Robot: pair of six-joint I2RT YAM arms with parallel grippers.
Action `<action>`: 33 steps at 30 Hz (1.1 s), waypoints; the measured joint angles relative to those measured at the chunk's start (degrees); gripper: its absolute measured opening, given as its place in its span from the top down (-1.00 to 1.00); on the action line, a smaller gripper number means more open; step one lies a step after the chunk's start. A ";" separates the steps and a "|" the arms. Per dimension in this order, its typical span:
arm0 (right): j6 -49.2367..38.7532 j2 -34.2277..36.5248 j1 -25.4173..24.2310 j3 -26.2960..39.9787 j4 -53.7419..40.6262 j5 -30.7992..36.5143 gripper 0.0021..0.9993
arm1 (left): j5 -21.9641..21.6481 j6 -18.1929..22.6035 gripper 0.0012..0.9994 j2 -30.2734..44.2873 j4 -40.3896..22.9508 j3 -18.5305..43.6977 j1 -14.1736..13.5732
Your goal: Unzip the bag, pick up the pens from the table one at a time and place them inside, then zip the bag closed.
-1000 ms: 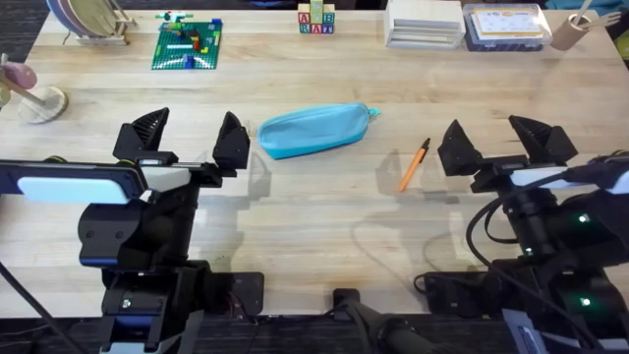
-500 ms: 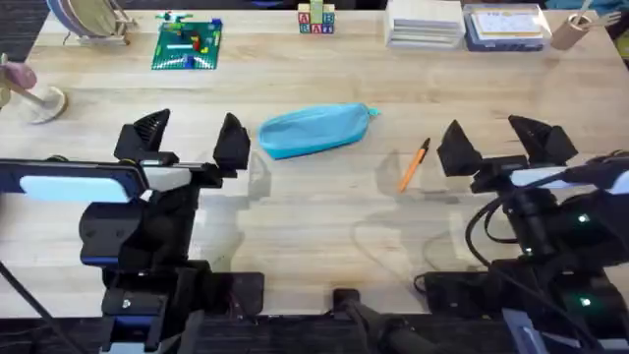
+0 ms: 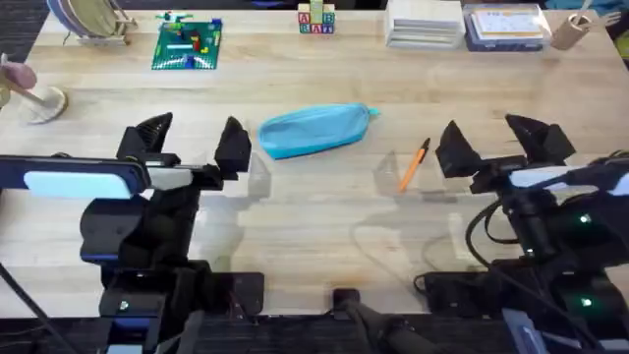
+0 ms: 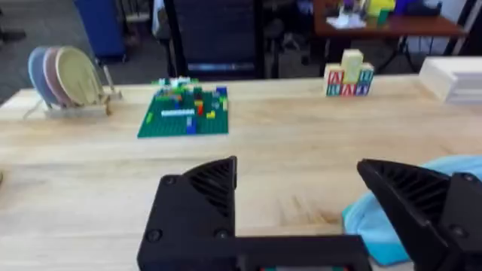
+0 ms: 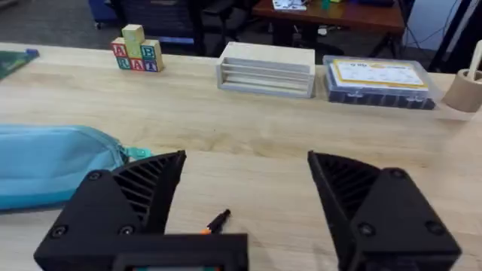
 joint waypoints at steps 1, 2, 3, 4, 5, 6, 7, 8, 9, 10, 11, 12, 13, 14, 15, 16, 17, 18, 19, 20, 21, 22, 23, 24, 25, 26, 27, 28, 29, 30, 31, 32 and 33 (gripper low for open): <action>0.00 0.00 0.00 0.27 -0.26 -0.18 -0.99 | 0.00 0.00 -0.99 0.00 -1.28 0.56 0.00; -0.01 0.00 0.00 0.63 -0.46 -0.23 -0.99 | 0.00 0.00 -0.99 0.00 -2.52 1.27 0.00; -0.01 0.00 0.00 1.14 -0.61 -0.36 -0.99 | 0.00 0.00 -0.99 0.00 -3.98 2.17 0.00; 0.00 0.00 0.00 1.86 -0.62 -0.40 -0.99 | 0.00 0.00 -0.99 0.00 -5.43 3.30 0.00; 0.00 0.00 0.00 2.58 -0.62 -0.40 -0.99 | 0.00 0.02 -0.99 0.00 -6.55 4.43 0.00; -0.01 0.00 0.00 3.60 -0.65 -0.40 -1.00 | -0.02 0.00 -0.99 0.00 -7.73 5.73 0.00; 0.00 0.00 0.00 4.76 -0.61 -0.40 -0.99 | -0.02 0.00 -0.99 0.00 -8.95 7.15 0.00; -0.02 0.00 0.00 5.87 -0.60 -0.40 -0.99 | -0.02 0.00 -0.99 0.00 -9.81 8.24 0.00; 0.00 0.00 0.00 7.09 -0.61 -0.40 -1.00 | -0.02 0.02 -0.99 0.00 -10.91 9.67 0.00; 0.00 0.02 0.00 8.20 -0.74 -0.40 -0.99 | -0.04 0.02 -0.99 0.00 -11.94 10.74 0.00; 0.00 0.00 0.00 9.28 -1.21 -0.40 -1.00 | -0.13 0.02 -0.99 0.00 -13.04 11.92 0.00; -0.02 0.04 0.00 10.39 -1.97 -0.41 -1.00 | -0.34 0.02 -0.99 0.00 -14.35 13.12 0.00; -0.01 0.04 0.00 11.45 -3.04 -0.41 -1.00 | -0.49 0.02 -0.99 0.00 -15.57 14.26 0.00; 0.00 0.04 0.00 12.37 -4.11 -0.42 -1.00 | -0.69 0.04 -0.99 0.04 -16.66 15.37 0.00; -0.02 0.09 0.00 13.32 -5.30 -0.42 -0.99 | -0.86 0.05 -0.99 0.23 -17.48 16.35 0.00; 0.00 0.23 0.00 14.23 -6.66 -0.42 -0.99 | -1.00 0.07 -0.99 0.73 -18.32 17.69 0.00; 0.00 0.49 0.00 15.12 -7.89 -0.42 -1.00 | -1.17 0.15 -0.99 1.43 -18.94 18.90 0.00; 0.00 1.03 0.00 16.31 -9.50 -0.42 -1.00 | -1.38 0.22 -0.99 2.36 -19.48 20.24 0.00; 0.00 1.72 0.00 17.49 -10.94 -0.42 -1.00 | -1.58 0.22 -0.99 3.38 -19.97 21.49 0.00; -0.01 2.46 0.00 18.64 -12.27 -0.42 -0.99 | -1.72 0.24 -0.99 4.42 -20.57 22.66 0.00; 0.00 3.49 0.00 20.13 -13.87 -0.44 -0.99 | -1.79 0.26 -0.99 5.80 -21.38 24.02 0.00; 0.00 4.42 0.00 21.39 -15.12 -0.42 -1.00 | -1.84 0.27 -0.99 7.03 -22.12 25.08 0.00; 0.00 5.67 0.00 22.89 -16.26 -0.44 -0.99 | -1.89 0.32 -0.99 8.64 -22.74 26.30 0.00; 0.00 6.78 0.00 24.19 -17.37 -0.44 -0.99 | -1.92 0.37 -0.99 10.09 -23.40 27.35 0.00; 0.00 8.22 0.00 25.76 -18.61 -0.44 -0.99 | -1.92 0.42 -0.99 11.93 -24.16 28.60 0.00; 0.00 9.71 0.00 27.17 -19.58 -0.46 -1.00 | -1.92 0.44 -0.99 13.73 -24.71 29.70 0.00; 0.00 11.21 0.00 28.52 -20.38 -0.48 -0.99 | -1.94 0.44 -0.99 15.51 -25.27 30.80 0.00; 0.00 12.89 0.00 29.95 -21.33 -0.51 -0.99 | -1.92 0.44 -0.99 17.37 -25.71 31.87 0.00; 0.00 14.35 0.00 31.07 -21.94 -0.56 -0.99 | -1.92 0.44 -0.99 19.01 -26.34 32.91 0.00; 0.00 15.81 0.00 32.24 -22.80 -0.57 -0.99 | -1.94 0.44 -0.99 20.87 -27.03 34.10 0.00; 0.00 17.50 0.00 33.54 -23.91 -0.57 -1.00 | -1.95 0.46 -0.99 22.34 -27.61 35.06 0.00; 0.00 19.16 0.00 34.82 -24.94 -0.57 -1.00 | -1.95 0.45 -0.99 24.08 -28.55 36.35 0.00; 0.00 20.89 0.00 36.08 -26.13 -0.59 -1.00 | -1.95 0.46 -0.99 25.56 -29.44 37.48 0.00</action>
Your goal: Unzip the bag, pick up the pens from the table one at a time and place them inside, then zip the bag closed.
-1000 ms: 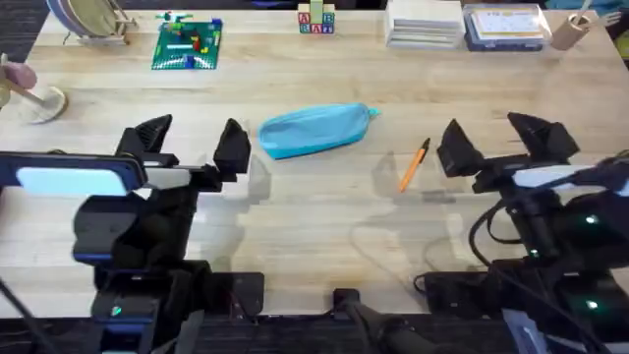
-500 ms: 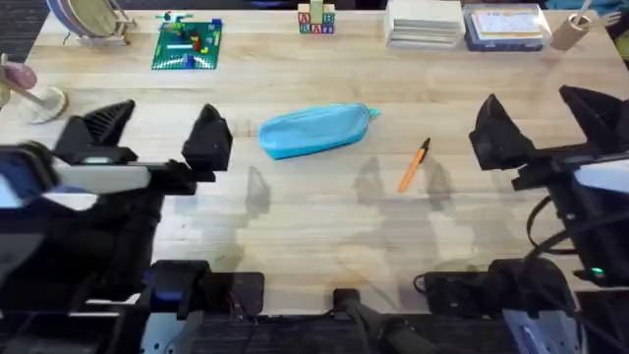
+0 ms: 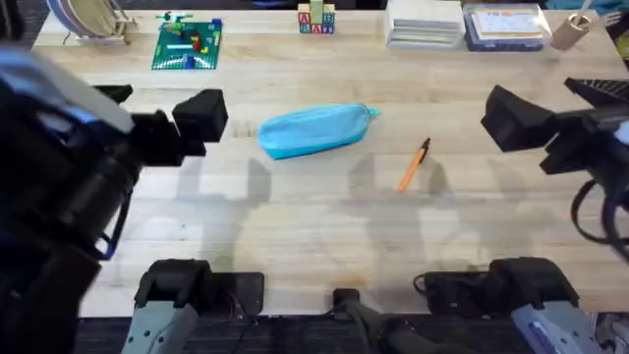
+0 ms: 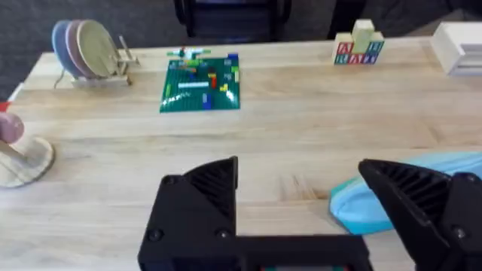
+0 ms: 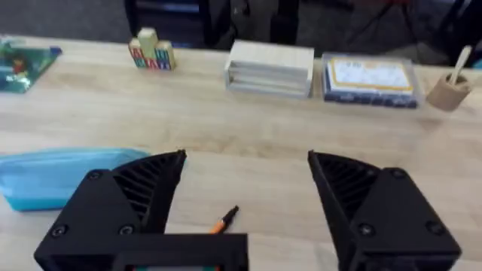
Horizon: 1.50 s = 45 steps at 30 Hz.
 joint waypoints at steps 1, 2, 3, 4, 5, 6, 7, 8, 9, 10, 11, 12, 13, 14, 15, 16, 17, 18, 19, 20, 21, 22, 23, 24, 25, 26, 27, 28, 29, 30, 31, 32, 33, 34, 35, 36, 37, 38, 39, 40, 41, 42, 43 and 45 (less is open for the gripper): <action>0.00 1.68 0.00 1.31 -1.33 0.02 -1.00 | 0.02 0.00 -0.99 1.59 -1.09 1.33 0.00; 0.00 3.38 0.00 2.67 -2.89 0.00 -1.00 | 0.00 0.00 -0.99 3.09 -2.18 2.69 0.00; 0.00 4.94 0.00 3.84 -4.14 0.00 -1.00 | 0.00 0.00 -0.99 4.52 -3.47 4.07 0.00; 0.00 6.67 0.00 5.15 -5.49 0.02 -0.99 | 0.00 0.00 -0.99 5.97 -4.97 5.57 0.00; 0.00 8.06 0.00 6.28 -6.82 0.02 -0.99 | 0.00 -0.02 -0.99 7.26 -6.48 6.97 0.00; 0.00 9.53 0.00 7.41 -7.97 0.01 -0.99 | 0.00 0.00 -0.99 8.69 -8.10 8.53 0.00; 0.00 10.97 0.00 8.58 -8.95 0.00 -0.99 | 0.00 0.00 -0.99 10.22 -9.75 10.18 0.00; 0.00 12.29 0.00 9.61 -9.69 0.00 -1.00 | 0.00 0.00 -0.99 11.71 -11.27 11.75 0.00; 0.00 13.55 0.00 10.61 -10.29 0.01 -1.00 | 0.00 0.00 -0.99 13.15 -12.80 13.29 0.00; 0.00 14.79 0.00 11.59 -10.79 0.00 -1.00 | 0.00 0.00 -0.99 14.60 -14.26 14.80 0.00; 0.00 15.66 0.00 12.27 -11.06 0.02 -0.99 | 0.00 -0.02 -0.99 16.23 -15.94 16.42 0.00; 0.00 16.67 0.00 13.05 -11.39 0.00 -1.00 | 0.00 -0.01 -0.99 17.71 -17.36 17.82 0.00; 0.00 17.41 0.00 13.59 -11.58 0.00 -1.00 | 0.00 -0.06 -0.99 19.06 -18.58 19.13 0.00; 0.00 18.16 0.00 14.19 -11.98 0.00 -0.99 | 0.00 -0.12 -0.99 20.37 -19.67 20.30 0.00; 0.00 18.95 0.00 14.81 -12.49 0.01 -0.99 | -0.01 -0.42 -0.99 21.83 -20.78 21.48 0.00; 0.00 19.65 0.00 15.38 -13.04 0.00 -0.99 | 0.00 -0.65 -0.99 23.19 -21.68 22.54 0.00; 0.00 20.33 0.00 15.92 -13.67 0.00 -0.99 | 0.00 -0.94 -0.99 24.59 -22.43 23.59 0.00; 0.00 21.02 0.00 16.39 -14.41 0.00 -0.99 | 0.02 -1.00 -0.99 25.74 -22.88 24.36 0.00; 0.00 21.66 0.00 16.80 -15.18 0.00 -0.99 | 0.02 -1.14 -0.99 26.81 -23.20 25.05 0.00; 0.00 22.20 0.00 17.10 -15.71 0.00 -0.99 | 0.02 -1.24 -0.99 27.68 -23.41 25.55 0.00; 0.00 22.86 0.00 17.34 -16.26 0.00 -0.99 | 0.03 -1.36 -0.99 28.66 -23.63 26.04 0.00; 0.00 23.42 0.00 17.51 -16.65 0.00 -0.99 | 0.08 -1.39 -0.99 29.46 -23.63 26.32 0.00; 0.00 23.95 0.00 17.60 -16.92 0.00 -1.00 | 0.19 -1.40 -0.99 30.25 -23.61 26.53 0.00; 0.00 24.36 0.00 17.60 -17.00 0.00 -0.99 | 0.24 -1.40 -0.99 30.97 -23.63 26.67 0.00; 0.00 24.72 0.00 17.60 -17.07 0.00 -1.00 | 0.26 -1.41 -0.99 31.68 -23.59 26.74 0.00; 0.00 24.97 0.00 17.60 -17.08 0.00 -1.00 | 0.27 -1.42 -0.99 32.49 -23.61 26.75 0.00; 0.00 25.10 0.00 17.60 -17.05 0.00 -0.99 | 0.27 -1.42 -0.99 32.97 -23.61 26.75 0.00; 0.00 25.08 0.00 17.60 -17.08 0.01 -1.00 | 0.27 -1.41 -0.99 33.52 -23.59 26.75 0.00; 0.00 25.06 0.00 17.60 -17.08 0.00 -1.00 | 0.26 -1.40 -0.99 34.02 -23.61 26.75 0.00; 0.00 25.08 0.00 17.62 -17.05 0.00 -1.00 | 0.28 -1.40 -0.99 34.43 -23.61 26.75 0.00; 0.00 25.08 0.00 17.64 -17.05 0.00 -1.00 | 0.28 -1.41 -0.99 34.79 -23.62 26.75 0.00; 0.00 25.08 0.00 17.65 -17.08 0.01 -1.00 | 0.28 -1.40 -0.99 35.10 -23.71 26.75 0.00; 0.00 25.06 0.00 17.65 -17.05 0.02 -1.00 | 0.28 -1.42 -0.99 35.83 -24.71 26.75 0.00; 0.00 25.08 0.00 17.65 -17.08 0.00 -1.00 | 0.31 -1.42 -0.99 36.04 -24.68 26.75 0.00; 0.00 25.08 0.00 17.65 -17.10 0.02 -1.00 | 0.31 -1.42 -0.99 36.27 -24.63 26.75 0.00; 0.00 25.08 0.00 17.65 -17.06 0.00 -1.00 | 0.31 -1.42 -0.99 36.54 -24.66 26.75 0.00; 0.00 25.08 0.00 17.65 -17.08 0.02 -1.00 | 0.31 -1.42 -0.99 36.76 -24.70 26.75 0.00; 0.00 25.08 0.00 17.65 -17.09 0.00 -1.00 | 0.31 -1.42 -0.99 37.01 -24.89 26.75 0.00; 0.00 25.08 0.00 17.65 -17.08 0.01 -1.00 | 0.30 -1.42 -0.99 37.22 -25.02 26.75 0.00; 0.00 25.08 0.00 17.65 -17.08 0.01 -1.00 | 0.28 -1.41 -0.99 37.42 -25.06 26.75 0.00; 0.00 25.08 0.00 17.65 -17.10 0.00 -1.00 | 0.28 -1.33 -0.99 37.61 -25.10 26.75 0.00; 0.00 25.08 0.00 17.65 -17.08 0.02 -1.00 | 0.31 -1.13 -0.99 37.75 -25.07 26.75 0.00; 0.00 25.08 0.00 17.65 -17.10 0.00 -1.00 | 0.37 -0.59 -0.99 37.85 -25.08 26.75 0.00; 0.00 25.08 0.00 17.65 -17.12 0.00 -1.00 | 1.74 2.21 -0.99 37.92 -25.10 26.75 0.02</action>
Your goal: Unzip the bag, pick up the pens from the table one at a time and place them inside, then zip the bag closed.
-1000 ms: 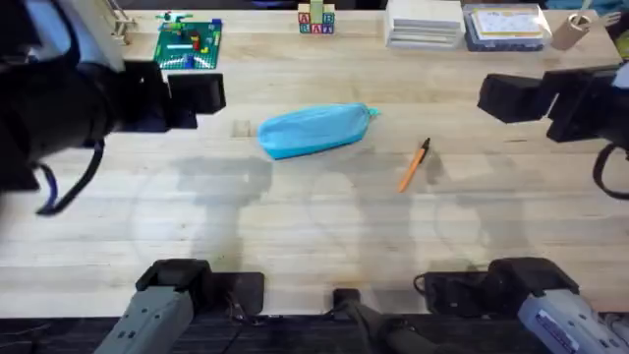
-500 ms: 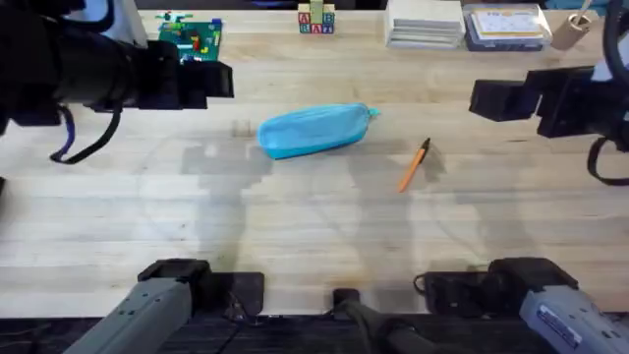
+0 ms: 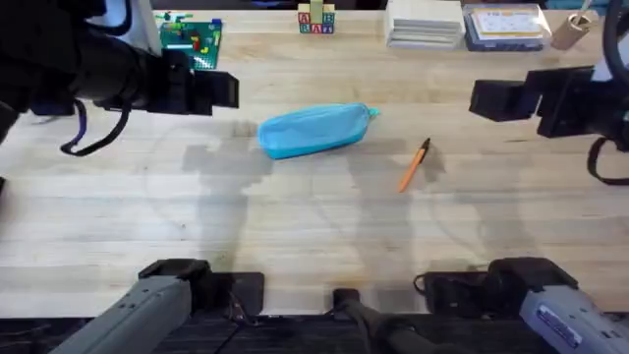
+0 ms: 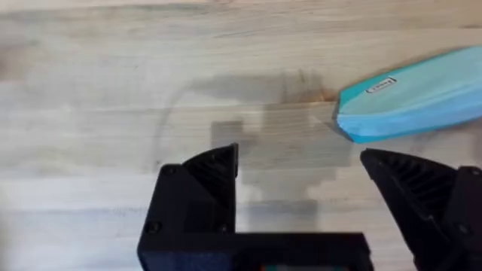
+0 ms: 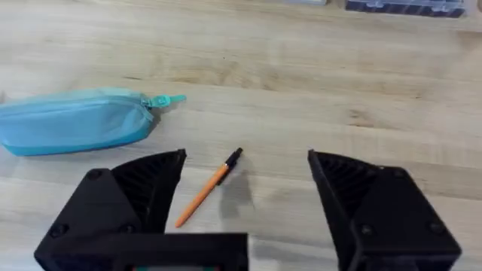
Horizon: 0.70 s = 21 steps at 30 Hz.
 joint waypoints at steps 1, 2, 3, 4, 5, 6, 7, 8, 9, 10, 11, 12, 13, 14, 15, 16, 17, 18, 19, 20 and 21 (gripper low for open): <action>0.00 0.00 0.00 0.00 -0.01 0.00 -1.00 | 1.12 1.98 -0.99 0.00 -0.01 0.00 -0.01; 0.00 0.00 0.00 0.00 -0.07 0.01 -1.00 | 2.77 4.68 -0.99 0.06 -0.09 0.00 -0.02; 0.00 0.00 0.00 0.00 -0.11 0.02 -1.00 | 4.11 6.87 -0.99 0.09 -0.11 0.00 -0.02; 0.00 0.00 0.00 0.00 -0.15 0.01 -1.00 | 5.77 9.63 -0.99 0.15 -0.17 0.00 -0.02; 0.00 0.00 0.00 0.00 -0.21 0.00 -1.00 | 7.38 12.29 -0.99 0.17 -0.20 0.00 0.00; 0.00 0.00 0.00 0.00 -0.22 0.02 -1.00 | 9.15 15.18 -0.99 0.17 -0.20 0.00 0.00; 0.00 -0.01 0.00 0.02 -0.24 0.00 -1.00 | 10.72 17.52 -0.99 0.17 -0.20 0.00 0.03; 0.00 0.00 0.00 0.00 -0.26 0.01 -0.99 | 12.51 20.00 -0.99 0.17 -0.22 0.00 0.20; 0.00 0.00 0.00 0.02 -0.24 0.00 -1.00 | 14.51 22.46 -0.99 0.17 -0.22 0.00 0.51; 0.00 0.00 0.00 0.02 -0.26 0.00 -1.00 | 16.23 24.44 -0.99 0.17 -0.24 0.00 0.96; 0.00 0.00 0.00 0.02 -0.29 0.00 -1.00 | 18.23 26.65 -0.99 0.17 -0.26 0.00 1.65; 0.00 0.00 0.00 0.02 -0.29 0.00 -1.00 | 25.08 33.12 -0.99 0.17 -0.75 0.00 4.45; 0.00 0.00 0.00 0.02 -0.28 0.00 -1.00 | 27.71 35.28 -0.99 0.17 -0.95 0.00 5.56; 0.00 0.00 0.00 0.02 -0.28 0.00 -1.00 | 29.78 36.97 -0.99 0.17 -1.14 0.00 6.46; 0.00 0.00 0.00 0.02 -0.29 0.00 -1.00 | 32.15 38.92 -0.99 0.17 -1.43 0.00 7.45; 0.00 0.00 0.00 0.02 -0.29 0.00 -1.00 | 34.44 40.74 -0.99 0.17 -1.74 0.00 8.37; 0.00 0.00 0.00 0.02 -0.26 0.02 -1.00 | 36.41 42.32 -0.99 0.18 -1.90 0.00 9.21; 0.00 0.00 0.00 0.02 -0.28 0.00 -1.00 | 37.80 43.40 -0.99 0.26 -1.89 0.00 9.78; 0.00 -0.01 0.00 0.02 -0.28 0.01 -1.00 | 39.01 44.42 -0.99 0.42 -1.70 0.00 10.33; 0.00 0.00 0.00 0.02 -0.27 0.00 -1.00 | 39.81 45.20 -0.99 0.67 -1.34 0.00 10.72; 0.00 0.00 0.00 0.02 -0.29 0.00 -1.00 | 40.45 45.88 -0.99 1.09 -0.90 0.00 11.10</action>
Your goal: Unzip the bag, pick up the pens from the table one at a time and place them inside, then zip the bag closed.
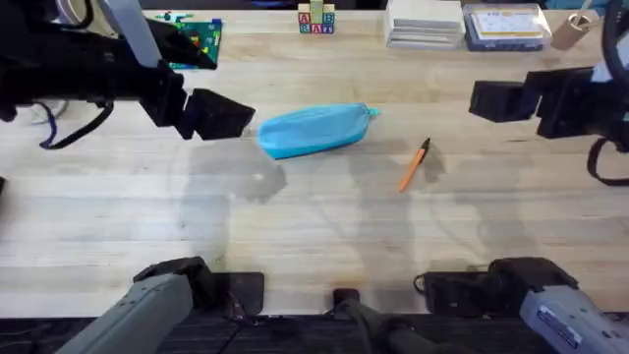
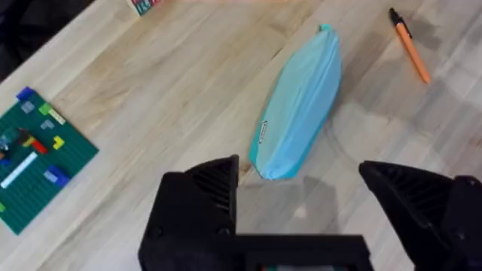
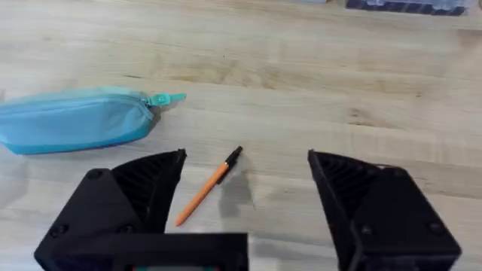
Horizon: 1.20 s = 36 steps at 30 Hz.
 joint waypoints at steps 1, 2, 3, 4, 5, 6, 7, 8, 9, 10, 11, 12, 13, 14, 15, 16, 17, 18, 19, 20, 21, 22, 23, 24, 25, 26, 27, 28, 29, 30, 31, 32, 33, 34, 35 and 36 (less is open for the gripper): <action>0.00 0.00 0.00 0.00 0.00 0.01 -1.00 | 0.17 0.55 -0.99 0.50 0.30 0.00 0.28; 0.00 0.00 0.00 0.00 0.00 0.00 -1.00 | -0.07 0.94 -0.99 1.05 0.23 0.00 0.52; 0.00 -0.02 0.00 0.00 0.00 0.02 -1.00 | -0.49 1.27 -0.99 1.62 -0.22 0.00 0.64; 0.00 0.00 0.00 0.00 0.00 0.00 -1.00 | -0.92 1.50 -0.99 2.11 -0.70 0.00 0.77; 0.00 0.00 0.00 0.00 0.00 0.01 -1.00 | -1.31 1.69 -0.99 2.54 -0.99 0.02 0.85; 0.00 0.00 0.00 0.00 0.00 0.00 -1.00 | -1.52 1.88 -0.99 2.87 -1.02 0.00 0.85; 0.00 0.00 0.00 0.00 -0.01 0.00 -1.00 | -1.59 2.05 -0.99 3.07 -0.98 0.00 0.85; 0.00 0.00 0.00 0.00 0.00 0.01 -0.99 | -1.63 2.38 -0.99 3.15 -0.98 0.00 0.85; 0.00 0.00 0.00 0.00 -0.02 0.00 -1.00 | -1.63 3.16 -0.99 3.17 -0.97 0.00 0.85; 0.00 -0.02 0.00 0.00 0.00 0.01 -1.00 | -1.62 4.17 -0.99 3.17 -0.95 0.00 0.85; 0.00 0.00 0.00 0.00 -0.01 0.01 -1.00 | -1.61 5.60 -0.99 3.17 -0.95 0.00 0.85; 0.00 0.00 0.00 0.00 -0.02 0.00 -1.00 | -1.59 6.88 -0.99 3.15 -0.95 0.00 0.85; 0.00 0.00 0.00 0.00 0.00 0.02 -1.00 | -1.48 8.51 -0.99 3.16 -0.96 0.00 0.85; 0.00 0.00 0.00 0.00 -0.02 0.02 -1.00 | -1.33 10.05 -0.99 3.17 -1.05 0.00 0.85; 0.00 0.00 0.00 0.00 -0.02 0.00 -1.00 | -1.08 11.56 -0.99 3.21 -1.31 0.00 0.85; 0.00 0.00 0.00 0.00 -0.02 0.02 -1.00 | -0.82 12.97 -0.99 3.32 -1.87 0.02 0.85; 0.00 0.00 0.00 0.00 -0.02 0.00 -1.00 | -0.13 14.73 -0.99 3.60 -2.77 0.02 0.85; 0.00 0.00 0.00 0.00 -0.02 0.00 -1.00 | 0.58 16.50 -0.99 4.02 -3.81 0.06 0.85; 0.00 0.00 0.00 0.00 -0.02 0.00 -1.00 | 1.66 19.00 -0.99 4.79 -5.14 0.09 0.85; 0.00 0.00 0.00 0.00 0.00 0.00 -1.00 | 2.66 20.81 -0.99 5.58 -6.03 0.09 0.85; 0.00 0.00 0.00 0.00 -0.02 0.02 -1.00 | 3.81 23.04 -0.99 6.65 -7.01 0.09 0.85; 0.00 0.00 0.00 0.00 -0.02 0.02 -1.00 | 4.89 25.15 -0.99 7.86 -7.80 0.09 0.85; 0.00 0.00 0.00 0.00 -0.02 0.01 -1.00 | 5.75 26.85 -0.99 9.04 -8.16 0.09 0.85; 0.00 0.00 0.00 0.00 -0.02 0.00 -1.00 | 6.63 28.56 -0.99 10.34 -8.41 0.09 0.85; 0.00 0.00 0.00 0.00 -0.02 0.00 -1.00 | 7.37 29.97 -0.99 11.49 -8.54 0.09 0.85; 0.00 -0.02 0.00 0.00 -0.02 0.02 -1.00 | 8.27 31.77 -0.99 12.95 -8.68 0.09 0.85; 0.00 0.00 0.00 0.00 -0.02 0.02 -1.00 | 8.92 33.05 -0.99 13.99 -8.75 0.09 0.85; 0.00 0.00 0.00 0.00 -0.02 0.00 -1.00 | 9.58 34.52 -0.99 15.15 -8.71 0.09 0.85; 0.00 0.00 0.00 0.00 -0.02 0.02 -1.00 | 10.09 35.80 -0.99 16.08 -8.72 0.09 0.85; 0.00 0.00 0.00 0.00 -0.01 0.01 -1.00 | 10.58 37.20 -0.99 17.14 -8.72 0.09 0.85; 0.00 0.00 0.00 0.00 -0.02 0.00 -1.00 | 10.88 38.48 -0.99 18.13 -8.71 0.09 0.85; 0.00 0.00 0.00 0.00 -0.02 0.00 -1.00 | 11.11 39.42 -0.99 18.87 -8.71 0.09 0.90; 0.00 0.00 0.00 0.00 -0.02 0.00 -1.00 | 11.59 40.57 -0.99 19.87 -8.71 0.09 1.06; 0.00 0.00 0.00 0.00 -0.02 0.02 -1.00 | 12.22 41.54 -0.99 20.90 -8.71 0.09 1.35; 0.00 0.00 0.00 0.00 -0.02 0.00 -1.00 | 12.76 42.23 -0.99 21.79 -8.71 0.09 1.70; 0.00 0.00 0.00 0.00 -0.02 0.00 -1.00 | 13.56 42.93 -0.99 22.91 -8.70 0.09 2.19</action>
